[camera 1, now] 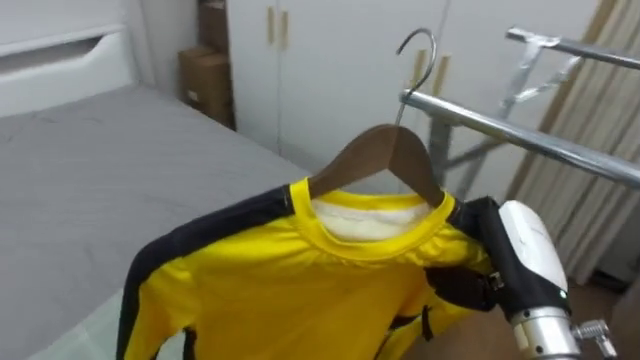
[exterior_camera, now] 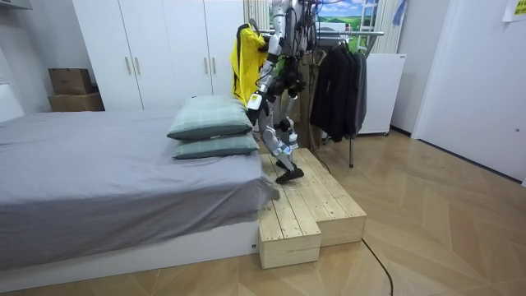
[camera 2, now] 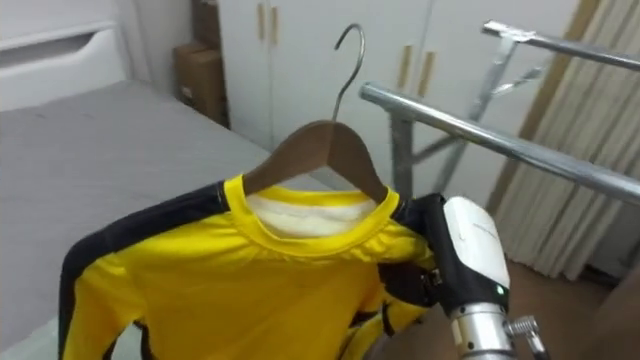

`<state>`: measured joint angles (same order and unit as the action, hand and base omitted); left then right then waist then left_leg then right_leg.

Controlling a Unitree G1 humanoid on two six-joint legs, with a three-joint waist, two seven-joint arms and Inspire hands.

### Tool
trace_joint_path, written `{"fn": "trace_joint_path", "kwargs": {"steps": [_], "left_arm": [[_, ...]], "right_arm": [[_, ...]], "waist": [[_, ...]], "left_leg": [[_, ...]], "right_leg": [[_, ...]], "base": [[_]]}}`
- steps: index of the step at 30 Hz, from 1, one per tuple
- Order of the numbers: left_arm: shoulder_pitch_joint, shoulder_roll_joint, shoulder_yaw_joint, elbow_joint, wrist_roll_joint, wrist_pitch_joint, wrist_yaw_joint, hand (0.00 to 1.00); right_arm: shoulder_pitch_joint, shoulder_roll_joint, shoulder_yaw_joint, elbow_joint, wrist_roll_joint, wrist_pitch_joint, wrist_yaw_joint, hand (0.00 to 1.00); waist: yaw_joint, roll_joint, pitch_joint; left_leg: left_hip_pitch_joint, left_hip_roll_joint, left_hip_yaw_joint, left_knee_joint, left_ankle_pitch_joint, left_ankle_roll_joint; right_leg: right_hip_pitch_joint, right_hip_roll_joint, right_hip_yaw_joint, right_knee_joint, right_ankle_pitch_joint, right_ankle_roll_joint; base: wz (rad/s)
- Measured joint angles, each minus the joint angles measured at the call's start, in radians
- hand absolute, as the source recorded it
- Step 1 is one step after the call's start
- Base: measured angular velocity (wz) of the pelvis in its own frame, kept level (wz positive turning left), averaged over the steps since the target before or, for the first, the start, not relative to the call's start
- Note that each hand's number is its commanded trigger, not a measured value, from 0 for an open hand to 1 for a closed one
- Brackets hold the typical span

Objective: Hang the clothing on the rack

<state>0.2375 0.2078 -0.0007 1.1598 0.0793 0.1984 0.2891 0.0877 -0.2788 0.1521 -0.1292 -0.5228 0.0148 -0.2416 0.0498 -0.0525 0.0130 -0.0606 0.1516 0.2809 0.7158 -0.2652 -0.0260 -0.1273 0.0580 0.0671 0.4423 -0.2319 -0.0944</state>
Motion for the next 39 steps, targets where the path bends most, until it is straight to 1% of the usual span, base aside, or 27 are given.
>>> {"fn": "trace_joint_path", "kwargs": {"steps": [1, 3, 4, 5, 6, 7, 8, 9, 10, 11, 12, 14, 15, 16, 18, 19, 20, 21, 22, 23, 24, 26, 29, 31, 32, 36, 39], "left_arm": [[0.000, -0.001, 0.001, 0.000, 0.000, 0.006, 0.008, 0.00], [0.003, -0.011, 0.027, 0.000, 0.000, 0.035, 0.030, 0.00], [0.003, -0.014, 0.039, 0.001, 0.000, 0.040, 0.034, 0.00], [0.004, -0.021, 0.065, 0.001, -0.001, 0.046, 0.037, 0.00], [0.004, -0.029, 0.076, 0.001, -0.011, 0.050, 0.045, 0.00], [0.004, -0.033, 0.078, 0.001, -0.012, 0.056, 0.050, 0.00], [0.001, -0.035, 0.078, 0.000, -0.012, 0.061, 0.053, 0.00], [-0.012, -0.035, 0.077, -0.001, -0.012, 0.064, 0.060, 0.00], [-0.023, -0.037, 0.077, -0.001, -0.012, 0.065, 0.066, 0.00], [-0.054, -0.048, 0.077, -0.001, -0.012, 0.066, 0.081, 0.00], [-0.083, -0.064, 0.076, -0.002, -0.012, 0.065, 0.097, 0.00], [-0.117, -0.073, 0.074, -0.012, -0.012, 0.054, 0.115, 0.00], [-0.139, -0.073, 0.068, -0.013, -0.012, 0.029, 0.129, 0.00], [-0.150, -0.072, 0.057, -0.014, -0.012, 0.014, 0.136, 0.00], [-0.167, -0.066, 0.010, -0.037, -0.010, -0.048, 0.143, 0.00], [-0.168, -0.065, 0.002, -0.043, -0.010, -0.056, 0.143, 0.00], [-0.167, -0.065, -0.013, -0.046, -0.010, -0.061, 0.141, 0.00], [-0.159, -0.065, -0.021, -0.044, -0.011, -0.062, 0.135, 0.00], [-0.153, -0.065, -0.024, -0.040, -0.011, -0.062, 0.132, 0.00], [-0.142, -0.063, -0.023, -0.022, -0.011, -0.067, 0.125, 0.00], [-0.133, -0.061, -0.024, 0.001, -0.011, -0.077, 0.114, 0.00], [-0.122, -0.061, -0.022, 0.011, -0.011, -0.077, 0.096, 0.00], [-0.103, -0.058, -0.012, 0.012, -0.010, -0.093, 0.070, 0.00], [-0.085, -0.056, -0.006, 0.010, -0.010, -0.102, 0.063, 0.00], [-0.074, -0.053, -0.004, 0.010, -0.010, -0.112, 0.060, 0.00], [-0.053, -0.040, 0.000, 0.009, -0.009, -0.120, 0.052, 0.00], [-0.050, -0.036, 0.000, 0.009, -0.010, -0.120, 0.051, 0.00]], "right_arm": [[-0.002, 0.001, 0.002, 0.000, 0.006, 0.000, 0.000, 1.00], [-0.017, -0.002, 0.017, 0.004, 0.005, 0.000, -0.001, 1.00], [-0.022, -0.003, 0.024, 0.006, 0.003, 0.000, -0.001, 1.00], [-0.022, -0.002, 0.032, 0.006, 0.001, 0.000, -0.001, 1.00], [-0.023, -0.001, 0.041, 0.006, 0.002, 0.000, 0.000, 1.00], [-0.023, 0.001, 0.045, 0.005, 0.001, 0.000, 0.000, 1.00], [-0.023, 0.005, 0.047, 0.006, 0.000, 0.000, 0.001, 1.00], [-0.024, 0.013, 0.050, 0.006, 0.000, 0.000, 0.001, 1.00], [-0.025, 0.014, 0.050, 0.006, -0.003, 0.000, 0.001, 1.00], [-0.026, 0.012, 0.046, 0.006, -0.019, 0.000, 0.001, 1.00], [-0.026, 0.008, 0.043, 0.006, -0.038, 0.000, 0.001, 1.00], [-0.025, 0.006, 0.043, 0.006, -0.041, 0.004, 0.002, 1.00], [-0.025, 0.005, 0.040, 0.006, -0.042, 0.007, 0.002, 1.00], [-0.025, 0.006, 0.035, 0.006, -0.043, 0.007, 0.002, 1.00], [-0.025, 0.013, 0.023, 0.005, -0.051, 0.013, 0.003, 1.00], [-0.025, 0.014, 0.023, 0.005, -0.053, 0.015, 0.003, 1.00], [-0.025, 0.016, 0.023, 0.005, -0.059, 0.021, 0.005, 1.00], [-0.025, 0.017, 0.024, 0.005, -0.067, 0.024, 0.008, 1.00], [-0.024, 0.016, 0.024, 0.005, -0.069, 0.025, 0.012, 1.00], [-0.015, 0.016, 0.024, 0.005, -0.073, 0.029, 0.015, 1.00], [-0.003, 0.015, 0.023, 0.005, -0.073, 0.030, 0.016, 1.00], [0.017, 0.014, 0.019, 0.006, -0.071, 0.030, 0.016, 1.00], [0.028, 0.012, 0.023, 0.006, -0.072, 0.030, 0.017, 1.00], [0.033, 0.003, 0.023, 0.005, -0.068, 0.019, 0.016, 1.00], [0.033, -0.007, 0.023, 0.005, -0.065, 0.005, 0.014, 1.00], [0.032, -0.017, 0.023, 0.005, -0.066, -0.017, 0.013, 1.00], [0.032, -0.036, 0.023, 0.005, -0.065, -0.020, 0.014, 1.00]], "waist": [[0.005, -0.001, -0.0001], [0.023, 0.000, -0.0003], [0.025, 0.001, -0.0007], [0.028, 0.003, -0.0017], [0.026, 0.007, -0.0013], [0.022, 0.011, -0.0013], [0.003, 0.015, -0.0007], [-0.015, 0.019, 0.0011], [-0.023, 0.017, 0.0006], [-0.025, 0.019, -0.0001], [-0.025, 0.030, 0.0017], [-0.023, 0.034, 0.0006], [-0.024, 0.031, -0.0020], [-0.024, 0.031, -0.0021], [-0.024, 0.028, -0.0042], [-0.025, 0.027, -0.0046], [-0.019, 0.026, -0.0061], [-0.003, 0.023, -0.0049], [0.005, 0.023, -0.0048], [0.013, 0.022, -0.0042], [0.010, 0.020, -0.0045], [0.008, 0.019, -0.0026], [0.023, 0.019, -0.0012], [0.028, 0.019, -0.0011], [0.034, 0.017, -0.0019], [0.034, 0.002, -0.0055], [0.032, -0.004, -0.0050]], "left_leg": [[-0.018, -0.016, -0.039, -0.033, 0.001, -0.001], [-0.072, -0.061, -0.186, -0.200, 0.009, -0.012], [-0.076, -0.066, -0.216, -0.248, 0.013, -0.015], [-0.084, -0.074, -0.266, -0.325, 0.028, -0.026], [-0.090, -0.077, -0.295, -0.372, 0.039, -0.033], [-0.092, -0.075, -0.300, -0.387, 0.041, -0.037], [-0.096, -0.076, -0.318, -0.395, 0.068, -0.048], [-0.105, -0.075, -0.315, -0.395, 0.081, -0.056], [-0.109, -0.074, -0.308, -0.395, 0.087, -0.060], [-0.112, -0.071, -0.289, -0.395, 0.098, -0.057], [-0.113, -0.071, -0.275, -0.397, 0.116, -0.052], [-0.106, -0.077, -0.248, -0.404, 0.133, -0.038], [-0.100, -0.080, -0.227, -0.409, 0.129, -0.031], [-0.100, -0.082, -0.223, -0.410, 0.128, -0.028], [-0.082, -0.093, -0.190, -0.427, 0.128, -0.018], [-0.073, -0.096, -0.179, -0.436, 0.128, -0.014], [-0.054, -0.099, -0.145, -0.456, 0.129, -0.004], [-0.028, -0.099, -0.110, -0.474, 0.124, 0.002], [-0.018, -0.098, -0.091, -0.479, 0.120, 0.002], [-0.001, -0.096, -0.068, -0.480, 0.111, 0.002], [0.009, -0.094, -0.057, -0.480, 0.101, 0.001], [0.021, -0.091, -0.048, -0.484, 0.091, -0.001], [0.042, -0.086, -0.020, -0.511, 0.087, -0.004], [0.062, -0.084, -0.008, -0.529, 0.086, -0.007], [0.071, -0.082, -0.004, -0.537, 0.084, -0.009], [0.093, -0.073, 0.006, -0.550, 0.079, -0.017], [0.103, -0.071, 0.006, -0.554, 0.078, -0.020]], "right_leg": [[-0.002, 0.006, 0.026, -0.004, 0.007, -0.003], [-0.017, 0.043, 0.130, -0.016, 0.035, -0.002], [-0.022, 0.053, 0.154, -0.017, 0.038, -0.001], [-0.032, 0.072, 0.195, -0.016, 0.042, -0.001], [-0.034, 0.092, 0.234, -0.017, 0.043, 0.000], [-0.034, 0.101, 0.245, -0.018, 0.044, 0.002], [-0.035, 0.116, 0.260, -0.024, 0.049, 0.010], [-0.043, 0.121, 0.272, -0.032, 0.058, 0.023], [-0.047, 0.121, 0.279, -0.037, 0.062, 0.030], [-0.049, 0.120, 0.295, -0.051, 0.070, 0.043], [-0.050, 0.117, 0.306, -0.066, 0.078, 0.054], [-0.054, 0.113, 0.328, -0.069, 0.086, 0.067], [-0.052, 0.107, 0.345, -0.078, 0.087, 0.074], [-0.050, 0.103, 0.348, -0.085, 0.089, 0.077], [-0.046, 0.097, 0.380, -0.099, 0.094, 0.081], [-0.045, 0.094, 0.388, -0.099, 0.094, 0.080], [-0.046, 0.087, 0.395, -0.099, 0.093, 0.081], [-0.054, 0.069, 0.347, -0.099, 0.094, 0.081], [-0.058, 0.055, 0.304, -0.098, 0.094, 0.081], [-0.061, 0.034, 0.221, -0.097, 0.094, 0.081], [-0.056, 0.029, 0.198, -0.099, 0.092, 0.078], [-0.045, 0.034, 0.207, -0.105, 0.087, 0.075], [-0.037, 0.046, 0.232, -0.123, 0.087, 0.073], [-0.025, 0.050, 0.241, -0.135, 0.087, 0.073], [-0.020, 0.054, 0.248, -0.137, 0.087, 0.073], [0.000, 0.063, 0.251, -0.154, 0.087, 0.073], [0.012, 0.065, 0.251, -0.162, 0.087, 0.073]], "base": [[-1.26], [-1.42], [-1.39], [-1.21], [-1.10], [-0.81], [-0.51], [-0.37], [-0.35], [-0.42], [-0.51], [-0.56], [-0.47], [-0.32], [-0.34], [-0.52], [-0.77], [-0.89], [-0.87], [-0.59], [-0.40], [-0.15], [-0.24], [-0.21], [-0.16], [-0.07], [0.00]]}}
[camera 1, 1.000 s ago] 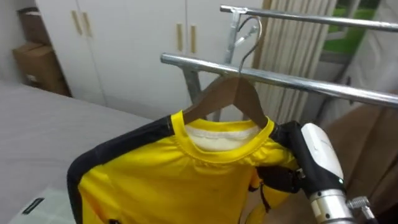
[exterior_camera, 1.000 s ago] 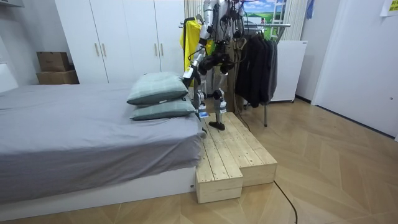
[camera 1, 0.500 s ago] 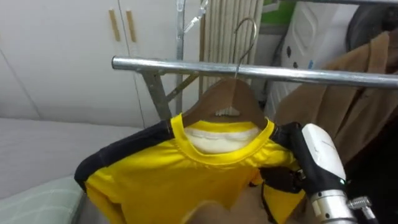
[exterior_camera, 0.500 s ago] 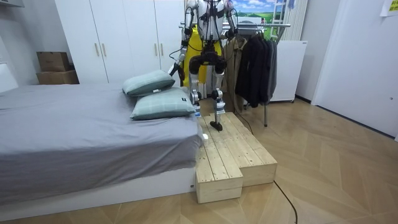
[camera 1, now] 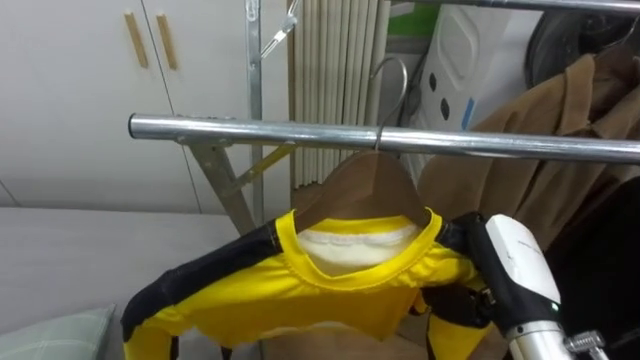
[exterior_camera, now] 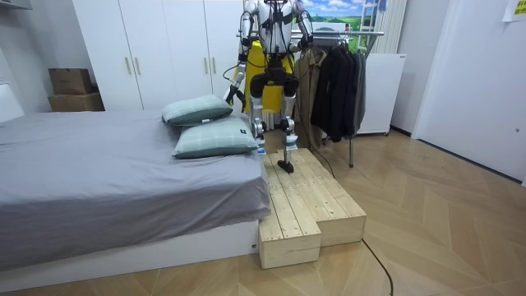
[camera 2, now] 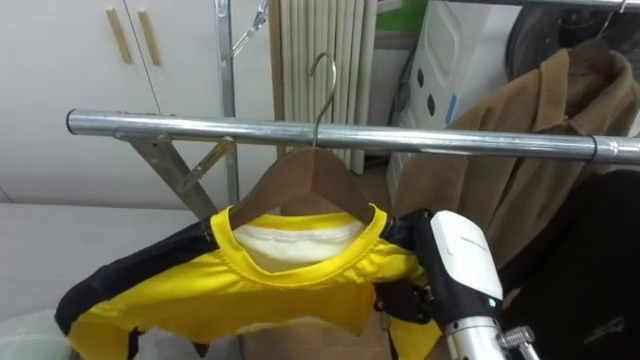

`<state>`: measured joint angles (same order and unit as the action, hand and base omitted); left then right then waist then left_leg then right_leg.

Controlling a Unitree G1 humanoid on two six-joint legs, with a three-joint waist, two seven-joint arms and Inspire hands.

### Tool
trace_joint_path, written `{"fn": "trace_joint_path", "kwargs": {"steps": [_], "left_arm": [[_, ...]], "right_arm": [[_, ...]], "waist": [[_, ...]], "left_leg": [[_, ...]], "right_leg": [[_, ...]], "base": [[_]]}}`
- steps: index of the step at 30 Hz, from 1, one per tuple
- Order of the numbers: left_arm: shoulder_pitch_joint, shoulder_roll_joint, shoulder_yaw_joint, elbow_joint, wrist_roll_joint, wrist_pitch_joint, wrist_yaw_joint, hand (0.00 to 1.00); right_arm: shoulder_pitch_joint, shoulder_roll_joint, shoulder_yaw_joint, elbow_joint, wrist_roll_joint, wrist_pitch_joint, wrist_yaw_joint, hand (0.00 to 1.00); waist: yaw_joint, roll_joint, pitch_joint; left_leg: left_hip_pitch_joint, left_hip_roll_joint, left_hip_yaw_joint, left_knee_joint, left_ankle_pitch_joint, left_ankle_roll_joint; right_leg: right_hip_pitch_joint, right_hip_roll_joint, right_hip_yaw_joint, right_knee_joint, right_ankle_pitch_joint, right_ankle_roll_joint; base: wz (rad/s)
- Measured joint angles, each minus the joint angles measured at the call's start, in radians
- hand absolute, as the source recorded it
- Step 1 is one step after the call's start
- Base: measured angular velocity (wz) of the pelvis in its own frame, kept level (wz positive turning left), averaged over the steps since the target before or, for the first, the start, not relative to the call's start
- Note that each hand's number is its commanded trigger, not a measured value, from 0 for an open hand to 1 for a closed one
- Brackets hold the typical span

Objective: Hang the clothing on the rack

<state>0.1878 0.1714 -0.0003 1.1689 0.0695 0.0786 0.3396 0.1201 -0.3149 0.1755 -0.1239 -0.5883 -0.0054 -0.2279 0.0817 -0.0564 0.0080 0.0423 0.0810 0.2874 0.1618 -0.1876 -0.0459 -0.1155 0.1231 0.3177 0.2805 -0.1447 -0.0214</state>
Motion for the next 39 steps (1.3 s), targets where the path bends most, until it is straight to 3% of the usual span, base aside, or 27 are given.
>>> {"fn": "trace_joint_path", "kwargs": {"steps": [16, 25, 39], "left_arm": [[-0.020, 0.003, 0.061, -0.007, -0.001, 0.003, -0.025, 0.00], [-0.013, 0.002, 0.066, -0.007, -0.001, 0.003, -0.025, 0.00], [0.001, 0.000, 0.065, -0.008, 0.000, 0.003, -0.026, 0.00]], "right_arm": [[0.000, 0.015, -0.002, -0.001, -0.007, 0.000, 0.018, 1.00], [0.001, 0.016, -0.003, -0.007, -0.006, -0.002, 0.036, 1.00], [0.004, 0.008, -0.004, -0.007, -0.007, -0.003, 0.041, 1.00]], "waist": [[-0.007, -0.013, 0.0029], [-0.007, 0.003, -0.0020], [-0.021, 0.014, -0.0004]], "left_leg": [[0.001, 0.003, -0.010, 0.001, -0.001, -0.001], [0.003, 0.007, -0.010, 0.001, -0.001, -0.003], [0.021, 0.012, -0.016, 0.000, -0.003, -0.008]], "right_leg": [[0.011, 0.000, -0.007, -0.021, 0.006, -0.010], [0.017, 0.003, -0.007, -0.027, 0.010, -0.017], [0.045, 0.004, -0.017, -0.044, 0.012, -0.020]], "base": [[0.01], [0.00], [0.01]]}}
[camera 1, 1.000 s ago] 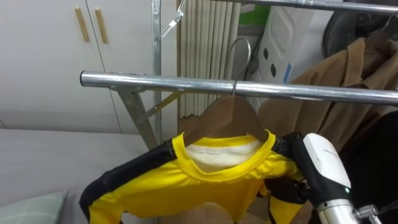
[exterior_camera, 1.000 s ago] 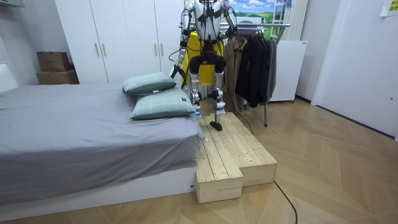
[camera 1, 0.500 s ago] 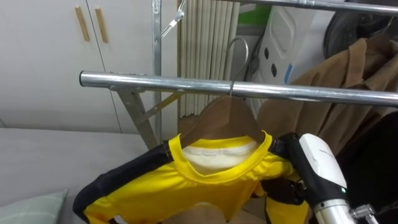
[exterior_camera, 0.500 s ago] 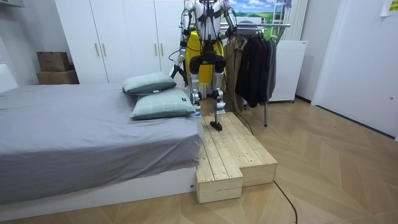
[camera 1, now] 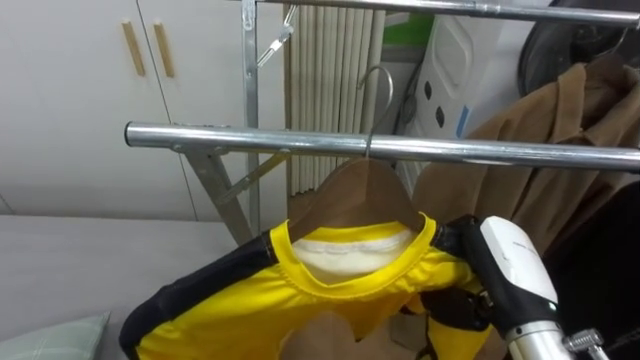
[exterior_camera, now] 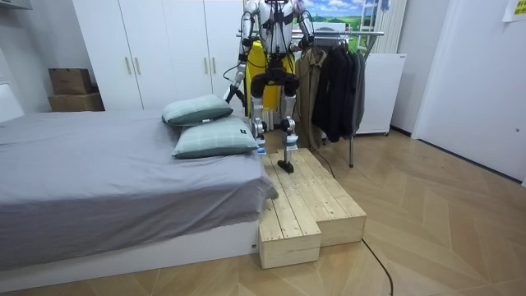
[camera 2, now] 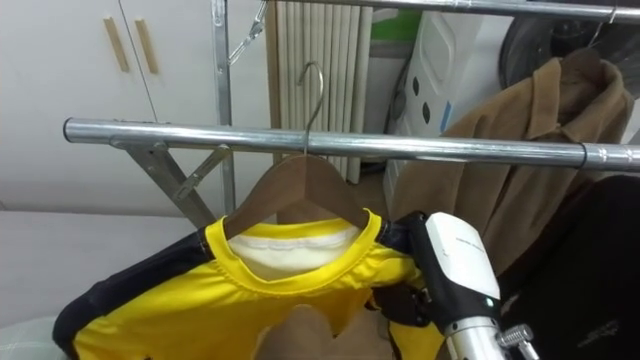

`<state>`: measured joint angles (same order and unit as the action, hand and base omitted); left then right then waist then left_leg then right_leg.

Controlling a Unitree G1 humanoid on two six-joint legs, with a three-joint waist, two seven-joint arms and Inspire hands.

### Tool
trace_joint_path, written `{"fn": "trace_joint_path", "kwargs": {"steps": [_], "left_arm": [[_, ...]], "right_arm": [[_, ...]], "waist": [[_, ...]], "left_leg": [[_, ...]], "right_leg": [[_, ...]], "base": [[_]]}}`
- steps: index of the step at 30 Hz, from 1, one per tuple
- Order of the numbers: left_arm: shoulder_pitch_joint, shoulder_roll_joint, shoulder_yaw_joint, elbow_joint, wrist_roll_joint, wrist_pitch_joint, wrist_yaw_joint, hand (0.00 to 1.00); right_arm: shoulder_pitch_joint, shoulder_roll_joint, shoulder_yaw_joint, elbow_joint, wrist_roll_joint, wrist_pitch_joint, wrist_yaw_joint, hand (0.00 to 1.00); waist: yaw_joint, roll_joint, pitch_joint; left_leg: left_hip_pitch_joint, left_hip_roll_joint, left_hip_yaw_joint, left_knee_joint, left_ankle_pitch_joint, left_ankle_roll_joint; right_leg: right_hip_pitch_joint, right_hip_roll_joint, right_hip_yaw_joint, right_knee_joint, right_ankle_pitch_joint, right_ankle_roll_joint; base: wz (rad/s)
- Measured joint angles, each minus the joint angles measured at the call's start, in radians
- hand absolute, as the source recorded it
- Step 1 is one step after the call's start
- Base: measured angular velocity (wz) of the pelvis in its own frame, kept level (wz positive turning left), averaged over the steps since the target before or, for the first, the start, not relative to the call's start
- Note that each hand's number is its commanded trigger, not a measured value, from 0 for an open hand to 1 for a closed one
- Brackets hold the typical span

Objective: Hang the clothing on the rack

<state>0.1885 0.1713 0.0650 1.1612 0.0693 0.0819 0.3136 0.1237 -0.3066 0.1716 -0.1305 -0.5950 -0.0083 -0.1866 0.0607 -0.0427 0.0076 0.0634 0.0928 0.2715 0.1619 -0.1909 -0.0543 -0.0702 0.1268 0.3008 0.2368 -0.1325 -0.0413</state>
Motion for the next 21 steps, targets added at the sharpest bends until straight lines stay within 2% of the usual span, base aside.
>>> {"fn": "trace_joint_path", "kwargs": {"steps": [21], "left_arm": [[0.001, 0.000, 0.000, -0.001, 0.000, 0.000, 0.000, 0.00]], "right_arm": [[0.000, -0.013, -0.013, 0.004, 0.001, 0.001, 0.000, 1.00]], "waist": [[-0.003, -0.002, 0.0005]], "left_leg": [[0.003, 0.000, -0.004, 0.001, 0.000, 0.000]], "right_leg": [[0.003, 0.000, -0.002, 0.001, 0.000, 0.000]], "base": [[0.00]]}}
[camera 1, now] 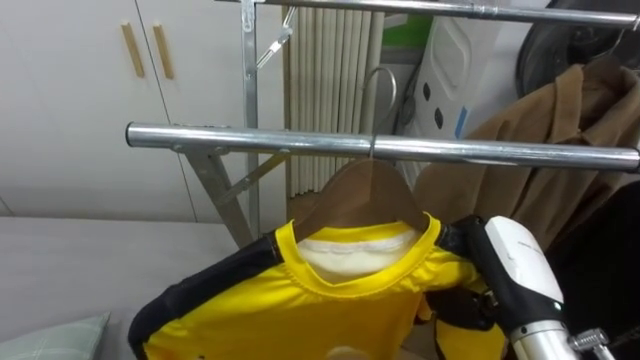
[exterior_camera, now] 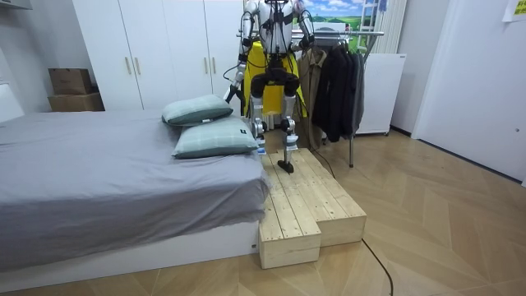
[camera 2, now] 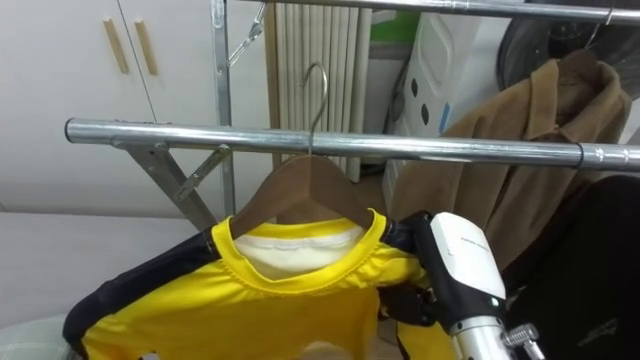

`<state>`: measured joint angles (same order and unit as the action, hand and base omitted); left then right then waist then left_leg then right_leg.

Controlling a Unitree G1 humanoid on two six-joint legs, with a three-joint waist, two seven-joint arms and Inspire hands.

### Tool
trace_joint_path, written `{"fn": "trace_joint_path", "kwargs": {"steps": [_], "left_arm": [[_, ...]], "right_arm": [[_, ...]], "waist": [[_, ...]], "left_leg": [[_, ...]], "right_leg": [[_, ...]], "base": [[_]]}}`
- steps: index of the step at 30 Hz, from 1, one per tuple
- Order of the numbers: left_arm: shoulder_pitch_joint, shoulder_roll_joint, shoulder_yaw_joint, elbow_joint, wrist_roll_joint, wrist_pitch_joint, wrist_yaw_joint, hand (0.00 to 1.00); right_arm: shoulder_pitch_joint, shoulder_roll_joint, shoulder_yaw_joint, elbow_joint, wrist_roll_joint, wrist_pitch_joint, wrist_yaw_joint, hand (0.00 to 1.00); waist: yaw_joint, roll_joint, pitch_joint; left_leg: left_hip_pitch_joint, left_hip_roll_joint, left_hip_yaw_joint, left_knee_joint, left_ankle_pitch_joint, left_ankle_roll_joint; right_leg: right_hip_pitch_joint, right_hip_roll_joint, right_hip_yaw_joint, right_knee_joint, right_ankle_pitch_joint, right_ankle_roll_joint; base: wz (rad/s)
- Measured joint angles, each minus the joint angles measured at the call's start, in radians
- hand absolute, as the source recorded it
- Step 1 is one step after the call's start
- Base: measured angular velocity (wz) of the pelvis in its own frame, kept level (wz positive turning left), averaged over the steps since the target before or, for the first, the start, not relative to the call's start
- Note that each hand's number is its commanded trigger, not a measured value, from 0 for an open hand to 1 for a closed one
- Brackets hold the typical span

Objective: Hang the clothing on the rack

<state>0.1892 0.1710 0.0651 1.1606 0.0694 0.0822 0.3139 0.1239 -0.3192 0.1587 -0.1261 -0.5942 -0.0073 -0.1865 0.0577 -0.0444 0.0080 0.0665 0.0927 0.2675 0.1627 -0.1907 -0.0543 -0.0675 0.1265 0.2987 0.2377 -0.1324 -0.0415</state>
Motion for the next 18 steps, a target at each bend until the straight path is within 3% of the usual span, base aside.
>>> {"fn": "trace_joint_path", "kwargs": {"steps": [7, 18], "left_arm": [[0.000, 0.000, 0.001, 0.000, 0.000, 0.000, 0.001, 0.00], [0.000, 0.000, 0.011, -0.002, 0.000, 0.000, 0.002, 0.00]], "right_arm": [[0.000, -0.002, -0.007, 0.002, 0.000, -0.005, 0.000, 1.00], [0.021, -0.002, -0.076, 0.039, 0.002, -0.058, -0.008, 1.00]], "waist": [[0.000, -0.001, 0.0008], [-0.004, -0.005, 0.0014]], "left_leg": [[0.000, 0.000, 0.000, 0.000, 0.000, 0.000], [0.000, 0.000, -0.003, 0.000, 0.000, 0.000]], "right_leg": [[0.000, 0.000, 0.000, 0.000, 0.000, 0.000], [0.003, 0.000, 0.000, -0.001, 0.000, 0.000]], "base": [[0.00], [0.00]]}}
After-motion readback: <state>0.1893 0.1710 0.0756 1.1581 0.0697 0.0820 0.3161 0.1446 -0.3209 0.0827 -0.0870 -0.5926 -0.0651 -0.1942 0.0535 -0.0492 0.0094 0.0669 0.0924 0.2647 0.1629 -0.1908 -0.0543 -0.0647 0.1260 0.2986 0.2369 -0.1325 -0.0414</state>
